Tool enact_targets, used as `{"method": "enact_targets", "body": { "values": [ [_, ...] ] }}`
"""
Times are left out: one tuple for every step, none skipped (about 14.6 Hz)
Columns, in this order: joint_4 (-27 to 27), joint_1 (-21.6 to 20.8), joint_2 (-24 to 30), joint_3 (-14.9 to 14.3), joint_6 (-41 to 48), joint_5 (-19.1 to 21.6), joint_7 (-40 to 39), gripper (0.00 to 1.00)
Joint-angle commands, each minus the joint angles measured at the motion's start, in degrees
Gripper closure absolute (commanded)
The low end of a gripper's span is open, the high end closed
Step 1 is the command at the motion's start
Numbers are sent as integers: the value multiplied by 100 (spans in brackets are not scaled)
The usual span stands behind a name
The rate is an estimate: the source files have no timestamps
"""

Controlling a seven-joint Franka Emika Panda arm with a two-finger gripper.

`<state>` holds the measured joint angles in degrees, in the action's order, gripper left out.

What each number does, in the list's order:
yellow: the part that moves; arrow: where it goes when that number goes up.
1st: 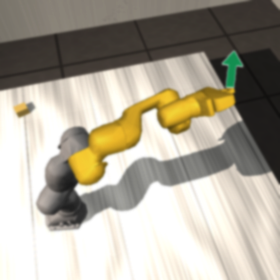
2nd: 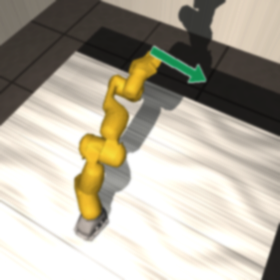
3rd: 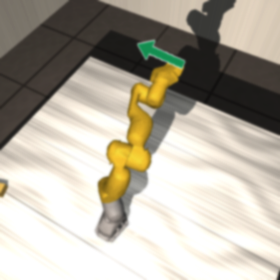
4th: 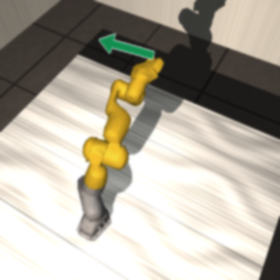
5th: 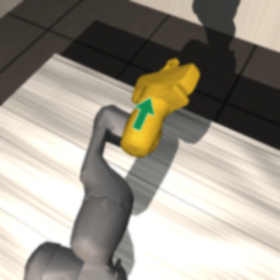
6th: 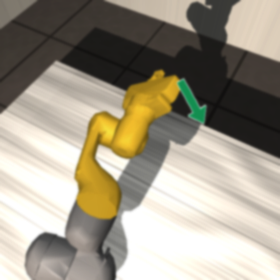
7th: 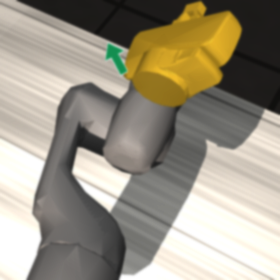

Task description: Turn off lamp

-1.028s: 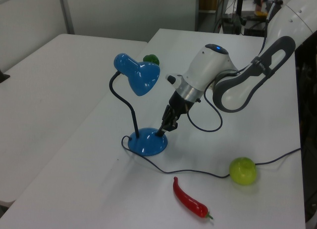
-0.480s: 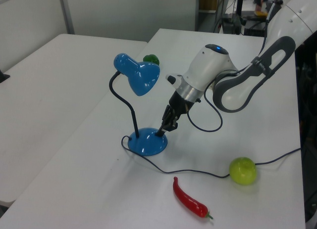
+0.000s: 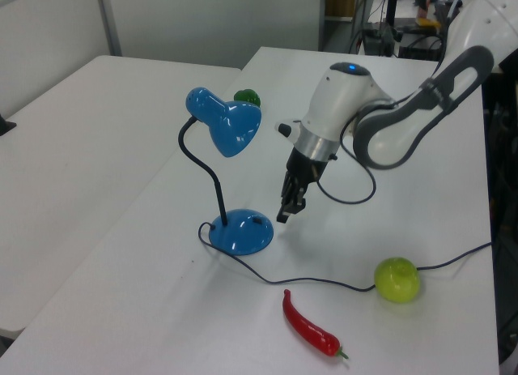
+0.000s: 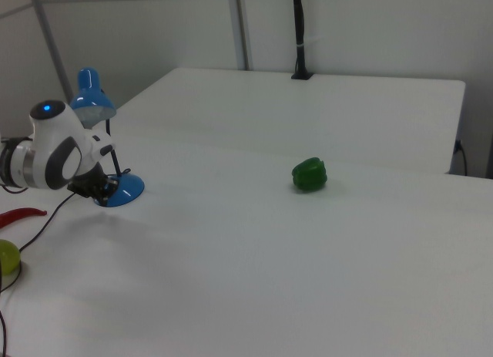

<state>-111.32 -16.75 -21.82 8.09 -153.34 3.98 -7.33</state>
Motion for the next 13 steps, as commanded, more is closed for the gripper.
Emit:
{"method": "enact_targets", "body": {
  "values": [
    [-215, 101, 722, -35, 1330, 15, 21, 87],
    [-206, 110, 819, -35, 1638, 15, 38, 80],
    [-206, 119, 976, -79, 2041, 15, 152, 72],
    [-198, 119, 1108, -97, 2315, 15, 231, 63],
    [-197, 119, 1318, -175, 2744, 6, 249, 47],
    [-163, 119, 1555, -315, 3123, 15, 223, 32],
    [-110, 119, 1680, -395, 3396, 15, 223, 19],
    [-23, 119, 1794, -448, 3686, 15, 258, 0],
    [91, 119, 1900, -509, 3959, 15, 276, 0],
    [293, 119, 2040, -666, 4396, 15, 267, 0],
    [477, 119, 2076, -764, 4714, 15, 276, 0],
    [740, 119, 2103, -939, 5213, 23, 293, 0],
    [926, 119, 2155, -1036, 5479, 23, 311, 0]
  ]
}}
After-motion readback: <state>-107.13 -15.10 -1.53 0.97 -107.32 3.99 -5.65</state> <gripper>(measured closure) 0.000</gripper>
